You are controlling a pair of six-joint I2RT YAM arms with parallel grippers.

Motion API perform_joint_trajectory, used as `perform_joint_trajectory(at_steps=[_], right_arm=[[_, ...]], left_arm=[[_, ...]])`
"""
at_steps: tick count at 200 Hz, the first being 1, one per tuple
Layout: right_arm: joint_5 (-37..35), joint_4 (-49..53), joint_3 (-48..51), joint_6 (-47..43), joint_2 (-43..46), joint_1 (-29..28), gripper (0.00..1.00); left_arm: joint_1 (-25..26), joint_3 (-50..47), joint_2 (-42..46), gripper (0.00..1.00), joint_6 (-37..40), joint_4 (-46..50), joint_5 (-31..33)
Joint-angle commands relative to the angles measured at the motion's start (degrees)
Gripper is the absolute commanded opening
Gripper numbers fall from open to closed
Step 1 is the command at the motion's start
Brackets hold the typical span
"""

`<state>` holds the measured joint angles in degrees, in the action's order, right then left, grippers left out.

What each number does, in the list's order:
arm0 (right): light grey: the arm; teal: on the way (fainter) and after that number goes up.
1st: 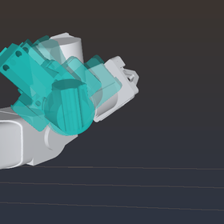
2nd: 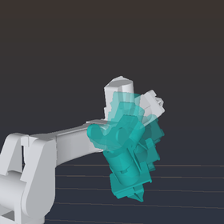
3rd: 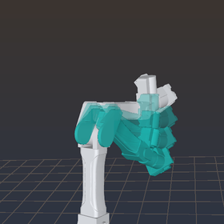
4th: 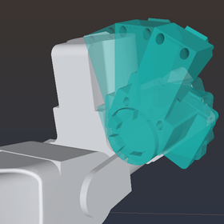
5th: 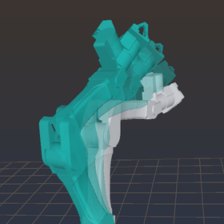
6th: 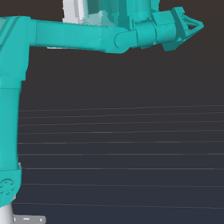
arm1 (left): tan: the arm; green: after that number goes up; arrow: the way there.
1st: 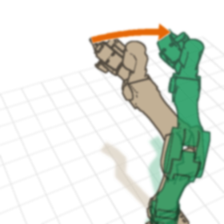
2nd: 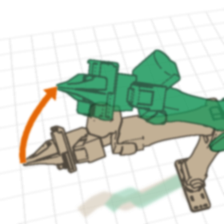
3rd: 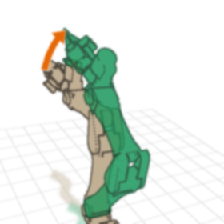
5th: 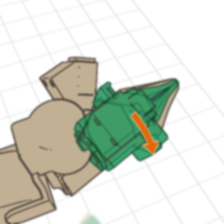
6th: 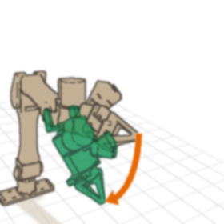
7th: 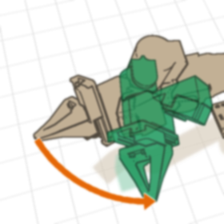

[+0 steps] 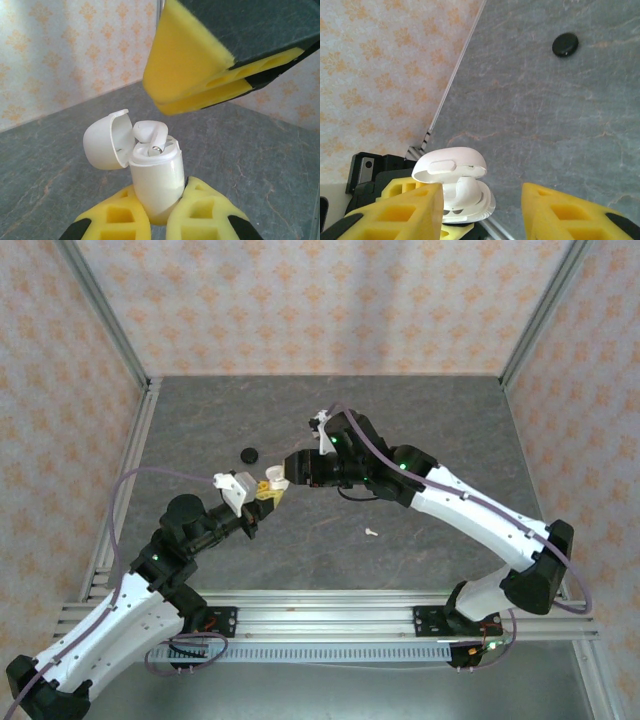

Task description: Insert wireless bluetooth earbuds into charging case

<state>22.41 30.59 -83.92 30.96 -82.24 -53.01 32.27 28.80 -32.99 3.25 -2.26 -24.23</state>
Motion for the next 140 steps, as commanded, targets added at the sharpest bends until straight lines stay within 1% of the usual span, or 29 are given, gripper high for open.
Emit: perform_joint_trajectory(at_steps=[1,61,88,116,140], right_arm=[[5.1,-2.1,0.5,4.0,-1.1,0.3,0.45],[11.2,-3.0,2.6,7.0,-4.6,1.6,0.45],[13.4,-6.9,6.6,9.4,-5.4,2.9,0.44],[17.5,-15.0,12.7,13.1,-6.4,5.5,0.37],[20.5,-23.9,19.1,16.6,-7.7,8.2,0.29]], left_arm=[[0.6,2.2,-0.9,0.0,2.9,2.2,-0.5],[1.2,7.7,-5.5,0.0,7.1,9.2,0.4],[1.4,9.4,-8.0,0.0,8.5,11.3,0.9],[2.0,10.9,-11.5,0.0,10.3,14.3,2.0],[2.5,9.9,-14.4,0.0,10.9,14.2,3.4]])
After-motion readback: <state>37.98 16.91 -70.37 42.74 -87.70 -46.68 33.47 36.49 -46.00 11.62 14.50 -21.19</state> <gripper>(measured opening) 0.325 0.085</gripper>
